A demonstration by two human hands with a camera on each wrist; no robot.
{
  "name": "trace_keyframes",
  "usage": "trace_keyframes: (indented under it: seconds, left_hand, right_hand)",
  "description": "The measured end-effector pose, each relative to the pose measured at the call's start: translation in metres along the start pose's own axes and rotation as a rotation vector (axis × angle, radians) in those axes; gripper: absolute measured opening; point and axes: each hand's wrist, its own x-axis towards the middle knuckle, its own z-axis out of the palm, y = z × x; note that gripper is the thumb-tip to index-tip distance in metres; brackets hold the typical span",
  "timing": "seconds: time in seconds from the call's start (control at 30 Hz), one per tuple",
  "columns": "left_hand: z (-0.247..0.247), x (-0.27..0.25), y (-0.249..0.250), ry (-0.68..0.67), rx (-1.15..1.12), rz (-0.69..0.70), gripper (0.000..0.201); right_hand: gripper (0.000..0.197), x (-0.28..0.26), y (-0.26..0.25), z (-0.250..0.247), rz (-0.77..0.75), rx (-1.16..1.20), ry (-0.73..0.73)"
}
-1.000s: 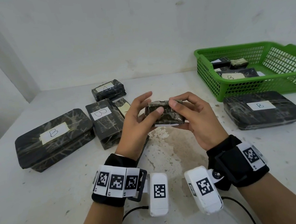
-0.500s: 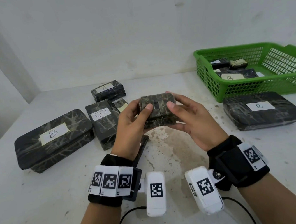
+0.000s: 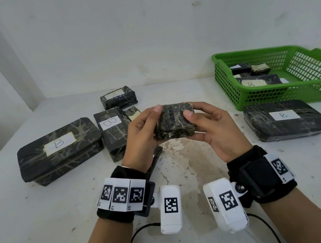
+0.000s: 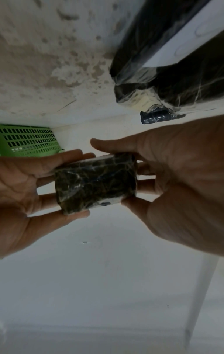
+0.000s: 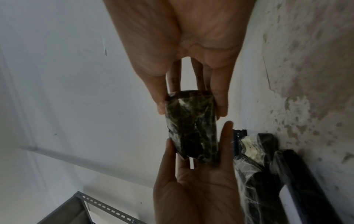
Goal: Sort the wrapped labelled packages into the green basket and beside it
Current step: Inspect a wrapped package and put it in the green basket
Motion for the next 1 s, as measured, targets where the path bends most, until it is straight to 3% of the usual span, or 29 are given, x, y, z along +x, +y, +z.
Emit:
trace_keyframes:
  seconds: [0.2,0.43,0.6,0.7,0.8,0.9,1.0]
  left_hand:
    - [-0.0046,0.0031,-0.005,0.049,0.044,0.019,0.018]
    - [-0.001,0.0002,-0.0034,-0.028,0.053,-0.024,0.034]
    - [-0.0032,0.002,-0.0067,0.016,0.074,-0.001,0.024]
    - [-0.0025,0.0012,-0.0057,0.009,0.086,0.018,0.031]
    - [-0.0004,-0.001,-0.0048,-0.052,0.082,0.001,0.03]
    - [0.0005,-0.002,-0.0076,-0.098,0.065,-0.02,0.022]
    - [-0.001,-0.0005,-0.01,-0.058,0.099,0.007,0.02]
  right_hand:
    - [0.012,-0.0002,0.0044,0.0025,0.063,0.004,-0.043]
    - [0.022,-0.0011,0.0034,0.0029,0.035,0.018,0.021]
    - [0.019,-0.0007,0.0035,0.0032,0.091,0.014,0.016]
    - [0.032,-0.0017,0.0054,0.0058,0.1,0.006,0.024]
    - [0.018,-0.0019,0.0067,0.0062,0.051,-0.018,0.095]
    - [0.02,0.0,0.007,0.0033,0.033,-0.012,0.137]
    - [0.021,0.0009,0.0071,0.0033,0.053,-0.019,0.125]
